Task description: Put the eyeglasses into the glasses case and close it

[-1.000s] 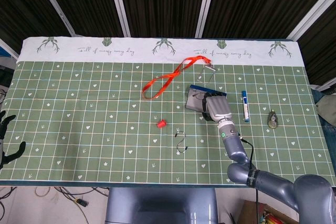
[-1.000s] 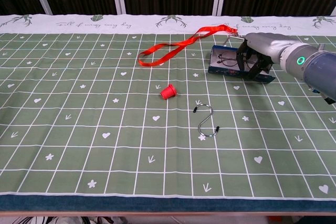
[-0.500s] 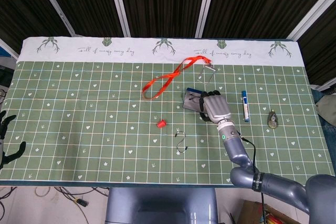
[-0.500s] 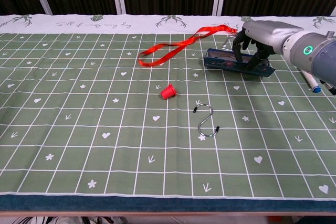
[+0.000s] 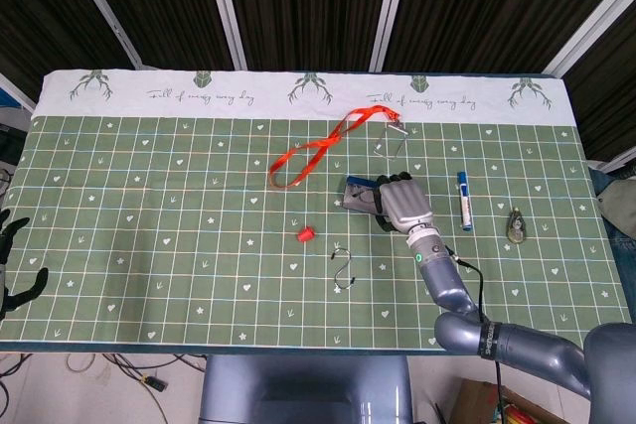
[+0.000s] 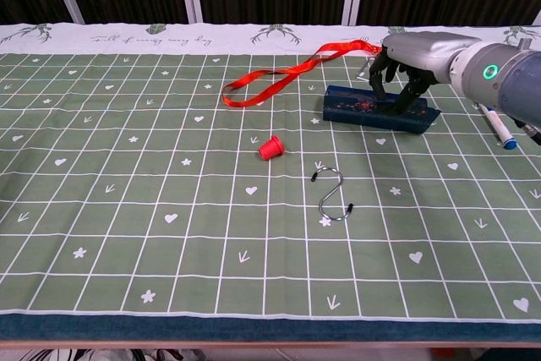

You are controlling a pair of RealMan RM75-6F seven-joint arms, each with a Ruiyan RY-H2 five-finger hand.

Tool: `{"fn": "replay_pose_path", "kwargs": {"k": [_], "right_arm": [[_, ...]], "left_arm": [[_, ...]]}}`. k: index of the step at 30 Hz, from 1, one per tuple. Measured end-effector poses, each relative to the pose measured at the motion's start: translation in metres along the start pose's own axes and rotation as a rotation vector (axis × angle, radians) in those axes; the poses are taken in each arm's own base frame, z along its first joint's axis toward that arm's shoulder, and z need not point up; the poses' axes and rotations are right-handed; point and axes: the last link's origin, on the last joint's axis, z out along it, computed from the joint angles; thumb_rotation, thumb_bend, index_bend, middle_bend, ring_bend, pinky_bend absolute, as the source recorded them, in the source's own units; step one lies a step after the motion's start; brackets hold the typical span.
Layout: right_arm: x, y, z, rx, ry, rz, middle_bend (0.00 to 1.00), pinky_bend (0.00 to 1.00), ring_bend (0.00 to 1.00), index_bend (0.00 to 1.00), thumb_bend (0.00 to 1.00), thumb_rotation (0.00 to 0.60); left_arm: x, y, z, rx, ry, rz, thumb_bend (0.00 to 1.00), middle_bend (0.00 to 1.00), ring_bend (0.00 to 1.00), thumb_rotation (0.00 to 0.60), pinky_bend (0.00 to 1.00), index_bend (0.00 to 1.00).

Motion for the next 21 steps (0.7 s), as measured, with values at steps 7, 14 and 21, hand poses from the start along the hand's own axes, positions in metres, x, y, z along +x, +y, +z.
{"fn": "replay_pose_path", "kwargs": {"k": [7, 14, 21], "right_arm": [[0.008, -0.002, 0.014, -0.018, -0.032, -0.001, 0.29, 0.20, 0.28, 0.75, 0.72, 0.600], [0.015, -0.002, 0.021, -0.030, -0.049, 0.004, 0.28, 0.20, 0.26, 0.75, 0.72, 0.600], [0.023, 0.003, 0.030, -0.053, -0.057, 0.010, 0.27, 0.20, 0.24, 0.75, 0.72, 0.600]], "left_arm": [[0.000, 0.000, 0.000, 0.000, 0.001, 0.000, 0.35, 0.00, 0.00, 0.600, 0.00, 0.14], [0.000, 0.000, 0.000, -0.001, 0.001, 0.002, 0.35, 0.00, 0.00, 0.600, 0.00, 0.14], [0.000, 0.000, 0.000, -0.001, 0.001, 0.003, 0.35, 0.00, 0.00, 0.600, 0.00, 0.14]]}}
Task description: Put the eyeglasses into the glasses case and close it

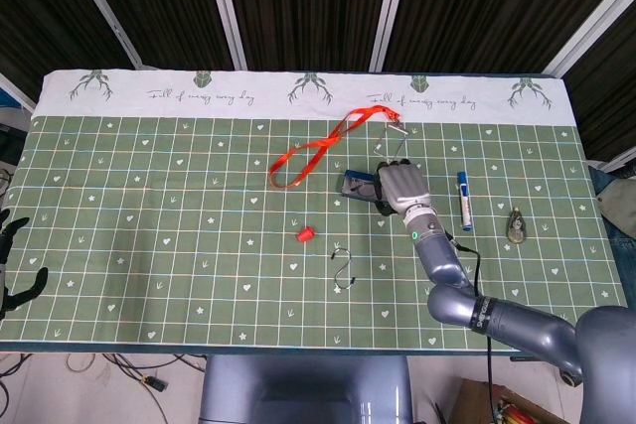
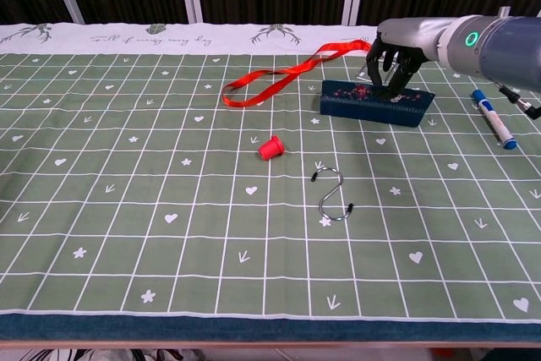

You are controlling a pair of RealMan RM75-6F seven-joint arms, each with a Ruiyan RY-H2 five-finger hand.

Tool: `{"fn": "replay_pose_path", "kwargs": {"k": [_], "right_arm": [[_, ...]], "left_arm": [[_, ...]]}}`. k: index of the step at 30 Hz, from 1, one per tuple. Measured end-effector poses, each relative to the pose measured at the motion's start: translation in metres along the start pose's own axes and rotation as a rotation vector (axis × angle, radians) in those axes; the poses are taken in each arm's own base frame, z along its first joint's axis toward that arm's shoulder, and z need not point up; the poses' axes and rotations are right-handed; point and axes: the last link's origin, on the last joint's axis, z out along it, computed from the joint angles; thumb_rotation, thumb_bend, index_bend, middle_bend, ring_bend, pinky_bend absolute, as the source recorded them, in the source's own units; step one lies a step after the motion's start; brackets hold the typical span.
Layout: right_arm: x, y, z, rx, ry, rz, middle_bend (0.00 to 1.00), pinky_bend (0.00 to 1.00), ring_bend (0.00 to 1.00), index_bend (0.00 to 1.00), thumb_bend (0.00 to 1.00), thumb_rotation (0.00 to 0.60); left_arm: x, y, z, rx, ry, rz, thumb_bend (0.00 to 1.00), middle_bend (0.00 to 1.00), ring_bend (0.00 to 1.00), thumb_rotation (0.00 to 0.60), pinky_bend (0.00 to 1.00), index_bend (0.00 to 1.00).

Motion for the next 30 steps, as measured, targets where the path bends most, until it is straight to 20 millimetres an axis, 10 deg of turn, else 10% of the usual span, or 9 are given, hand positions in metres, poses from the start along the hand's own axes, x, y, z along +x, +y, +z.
{"fn": "replay_pose_path", "kwargs": {"k": [30], "right_arm": [[0.017, 0.020, 0.039, -0.078, -0.012, 0.047, 0.23, 0.20, 0.24, 0.75, 0.74, 0.600]], "left_arm": [[0.000, -0.001, 0.001, 0.006, -0.001, 0.001, 0.35, 0.00, 0.00, 0.600, 0.00, 0.14]]}}
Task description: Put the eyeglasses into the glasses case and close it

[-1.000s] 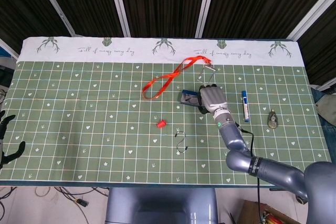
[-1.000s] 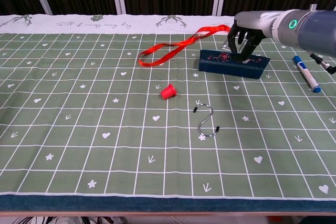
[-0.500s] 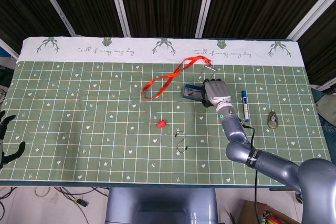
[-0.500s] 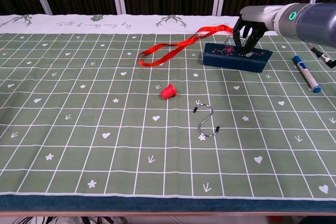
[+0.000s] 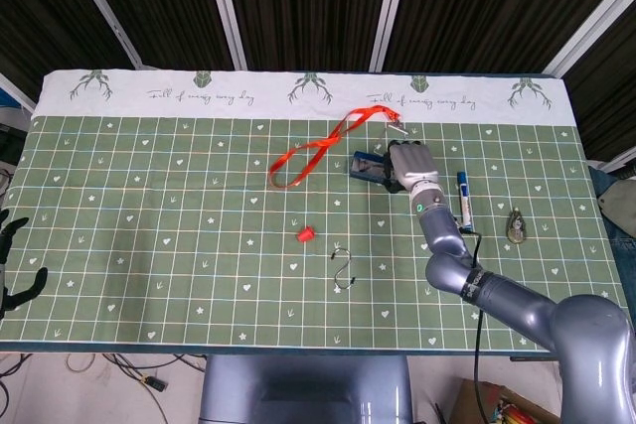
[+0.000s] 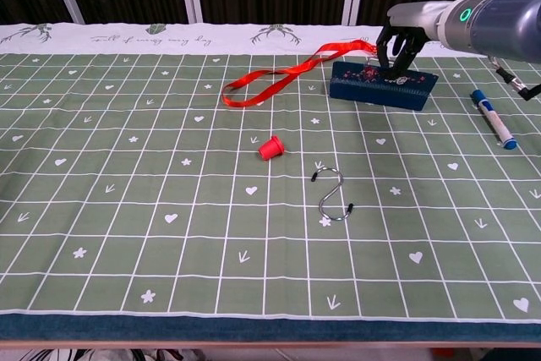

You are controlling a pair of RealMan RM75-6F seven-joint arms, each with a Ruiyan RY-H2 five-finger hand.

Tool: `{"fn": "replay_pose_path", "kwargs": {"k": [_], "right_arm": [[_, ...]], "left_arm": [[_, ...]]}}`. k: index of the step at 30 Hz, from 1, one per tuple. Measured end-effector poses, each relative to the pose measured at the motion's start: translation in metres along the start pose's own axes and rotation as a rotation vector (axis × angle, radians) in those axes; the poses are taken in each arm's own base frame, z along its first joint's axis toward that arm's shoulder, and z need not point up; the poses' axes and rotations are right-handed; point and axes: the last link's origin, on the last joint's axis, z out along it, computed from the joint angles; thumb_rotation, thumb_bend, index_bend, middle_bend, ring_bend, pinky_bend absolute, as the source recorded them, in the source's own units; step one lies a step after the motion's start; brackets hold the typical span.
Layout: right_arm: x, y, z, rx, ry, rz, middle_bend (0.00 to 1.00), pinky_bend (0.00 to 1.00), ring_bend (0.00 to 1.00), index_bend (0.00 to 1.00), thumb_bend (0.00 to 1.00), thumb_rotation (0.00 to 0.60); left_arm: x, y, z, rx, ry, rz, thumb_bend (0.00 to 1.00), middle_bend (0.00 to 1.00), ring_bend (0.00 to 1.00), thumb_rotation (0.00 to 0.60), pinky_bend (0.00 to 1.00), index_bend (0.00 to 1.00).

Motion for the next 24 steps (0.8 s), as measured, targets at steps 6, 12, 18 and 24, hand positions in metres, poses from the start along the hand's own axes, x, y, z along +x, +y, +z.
{"fn": "replay_pose_path", "kwargs": {"k": [6, 12, 18, 24], "right_arm": [[0.003, 0.003, 0.009, -0.017, -0.015, 0.005, 0.23, 0.20, 0.24, 0.75, 0.74, 0.600], [0.003, 0.010, 0.017, -0.038, -0.026, 0.018, 0.24, 0.20, 0.24, 0.74, 0.74, 0.600], [0.002, 0.018, 0.022, -0.055, -0.045, 0.027, 0.27, 0.20, 0.25, 0.63, 0.74, 0.600], [0.001, 0.021, 0.025, -0.066, -0.048, 0.038, 0.24, 0.20, 0.25, 0.32, 0.65, 0.600]], "left_arm": [[0.000, 0.000, 0.001, 0.002, 0.001, 0.002, 0.35, 0.00, 0.00, 0.600, 0.00, 0.14], [0.000, 0.000, 0.001, 0.003, 0.001, 0.004, 0.35, 0.00, 0.00, 0.600, 0.00, 0.14], [-0.001, 0.001, 0.000, 0.001, 0.000, 0.008, 0.35, 0.00, 0.00, 0.600, 0.00, 0.14], [-0.002, 0.001, 0.001, 0.000, -0.004, 0.013, 0.35, 0.00, 0.00, 0.600, 0.00, 0.14]]}}
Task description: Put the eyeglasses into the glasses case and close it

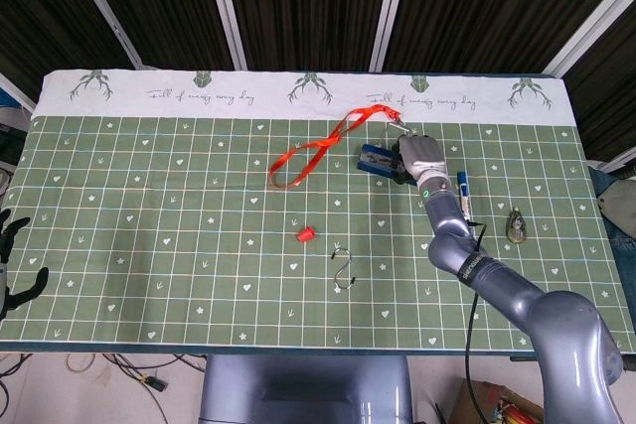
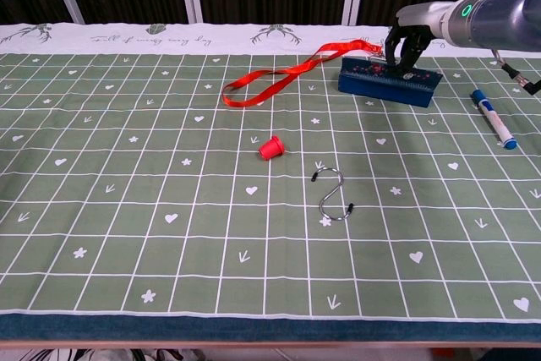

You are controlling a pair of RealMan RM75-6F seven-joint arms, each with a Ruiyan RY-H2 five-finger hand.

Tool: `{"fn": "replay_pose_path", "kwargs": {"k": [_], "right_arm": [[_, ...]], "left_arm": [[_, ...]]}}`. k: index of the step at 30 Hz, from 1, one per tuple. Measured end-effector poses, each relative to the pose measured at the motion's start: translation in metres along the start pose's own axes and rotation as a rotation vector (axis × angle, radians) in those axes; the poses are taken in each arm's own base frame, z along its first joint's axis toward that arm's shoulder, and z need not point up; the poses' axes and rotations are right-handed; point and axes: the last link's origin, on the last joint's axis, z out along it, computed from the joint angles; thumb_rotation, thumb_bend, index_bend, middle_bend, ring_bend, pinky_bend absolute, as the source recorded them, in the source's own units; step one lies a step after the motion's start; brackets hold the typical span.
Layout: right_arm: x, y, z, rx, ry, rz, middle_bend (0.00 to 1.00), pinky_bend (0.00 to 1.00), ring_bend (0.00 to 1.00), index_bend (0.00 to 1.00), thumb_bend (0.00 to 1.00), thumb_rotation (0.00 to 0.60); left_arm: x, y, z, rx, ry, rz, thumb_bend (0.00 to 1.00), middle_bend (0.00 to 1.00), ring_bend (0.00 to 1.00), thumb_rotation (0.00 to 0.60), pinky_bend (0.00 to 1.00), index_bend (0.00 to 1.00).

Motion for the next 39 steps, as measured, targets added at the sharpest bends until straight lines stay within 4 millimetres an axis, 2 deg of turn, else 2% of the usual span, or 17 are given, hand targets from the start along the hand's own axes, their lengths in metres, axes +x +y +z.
{"fn": "replay_pose_path", "kwargs": {"k": [3, 5, 8, 17, 27, 33, 39], "right_arm": [[0.000, 0.000, 0.000, 0.002, 0.002, 0.003, 0.20, 0.20, 0.23, 0.05, 0.51, 0.600], [0.001, 0.000, 0.000, 0.002, 0.006, 0.005, 0.18, 0.20, 0.21, 0.00, 0.45, 0.600], [0.003, -0.001, 0.000, 0.001, 0.027, 0.010, 0.17, 0.20, 0.20, 0.00, 0.42, 0.600], [0.012, 0.003, 0.000, -0.013, 0.151, -0.035, 0.16, 0.20, 0.18, 0.00, 0.40, 0.600], [0.006, 0.012, -0.006, -0.008, 0.159, -0.023, 0.14, 0.20, 0.16, 0.00, 0.27, 0.600], [0.004, 0.014, -0.029, 0.039, 0.169, -0.014, 0.12, 0.19, 0.14, 0.00, 0.24, 0.600], [0.002, 0.024, -0.079, 0.098, 0.214, -0.002, 0.11, 0.19, 0.14, 0.00, 0.24, 0.600]], "left_arm": [[0.000, 0.000, 0.000, -0.001, -0.001, 0.002, 0.35, 0.00, 0.00, 0.600, 0.00, 0.14], [0.000, 0.000, 0.000, -0.001, -0.001, 0.002, 0.35, 0.00, 0.00, 0.600, 0.00, 0.14], [0.000, 0.000, 0.000, -0.003, -0.001, 0.004, 0.36, 0.00, 0.00, 0.600, 0.00, 0.14], [0.000, 0.000, 0.000, -0.004, -0.002, 0.004, 0.36, 0.00, 0.00, 0.600, 0.00, 0.14], [0.000, 0.000, 0.000, -0.005, -0.002, 0.002, 0.36, 0.00, 0.00, 0.600, 0.00, 0.14], [0.001, 0.000, 0.001, -0.009, 0.002, 0.000, 0.36, 0.00, 0.00, 0.600, 0.00, 0.14], [0.001, 0.001, 0.000, -0.018, 0.010, 0.010, 0.36, 0.00, 0.00, 0.600, 0.00, 0.14]]}}
